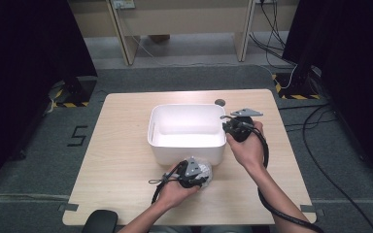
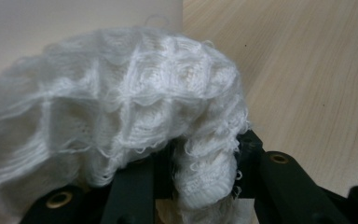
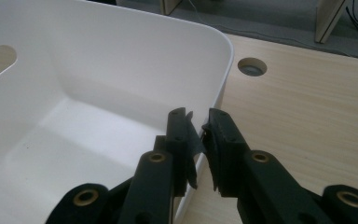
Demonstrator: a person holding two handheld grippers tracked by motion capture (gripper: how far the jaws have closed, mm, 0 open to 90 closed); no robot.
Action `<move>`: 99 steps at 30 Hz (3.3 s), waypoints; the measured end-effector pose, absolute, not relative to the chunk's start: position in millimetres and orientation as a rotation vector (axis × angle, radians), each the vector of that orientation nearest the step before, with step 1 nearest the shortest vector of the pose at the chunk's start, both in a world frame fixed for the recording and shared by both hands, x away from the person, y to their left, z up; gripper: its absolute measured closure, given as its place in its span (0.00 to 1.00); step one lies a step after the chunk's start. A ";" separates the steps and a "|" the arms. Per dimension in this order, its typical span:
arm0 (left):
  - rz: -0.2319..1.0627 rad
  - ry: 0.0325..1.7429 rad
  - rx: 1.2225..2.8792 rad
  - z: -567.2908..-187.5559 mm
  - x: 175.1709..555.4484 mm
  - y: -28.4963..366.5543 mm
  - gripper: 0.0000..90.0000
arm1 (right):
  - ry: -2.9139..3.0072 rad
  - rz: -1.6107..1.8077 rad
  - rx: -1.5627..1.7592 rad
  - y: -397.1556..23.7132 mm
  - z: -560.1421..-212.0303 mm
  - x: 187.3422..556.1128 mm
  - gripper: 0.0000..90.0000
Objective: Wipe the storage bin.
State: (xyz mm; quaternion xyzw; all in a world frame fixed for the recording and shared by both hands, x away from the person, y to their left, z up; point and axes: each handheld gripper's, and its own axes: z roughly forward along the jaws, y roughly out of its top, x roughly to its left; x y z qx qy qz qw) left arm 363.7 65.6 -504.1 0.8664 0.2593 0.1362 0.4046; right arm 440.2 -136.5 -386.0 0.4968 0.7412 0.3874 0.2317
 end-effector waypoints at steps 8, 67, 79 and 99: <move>0.333 0.628 2.201 -502.0 365.4 55.0 0.75 | 2.038 1.065 1.366 -136.5 -385.9 440.1 0.88; 0.399 0.490 2.101 -437.7 362.2 24.0 0.74 | 2.039 1.067 1.368 -136.9 -385.9 439.8 0.88; 0.402 0.462 2.111 -439.4 363.8 9.9 0.74 | 2.041 1.069 1.367 -137.2 -385.8 440.1 0.88; 0.405 0.445 2.186 -465.9 366.6 3.5 0.74 | 2.044 1.071 1.367 -137.4 -385.8 439.4 0.88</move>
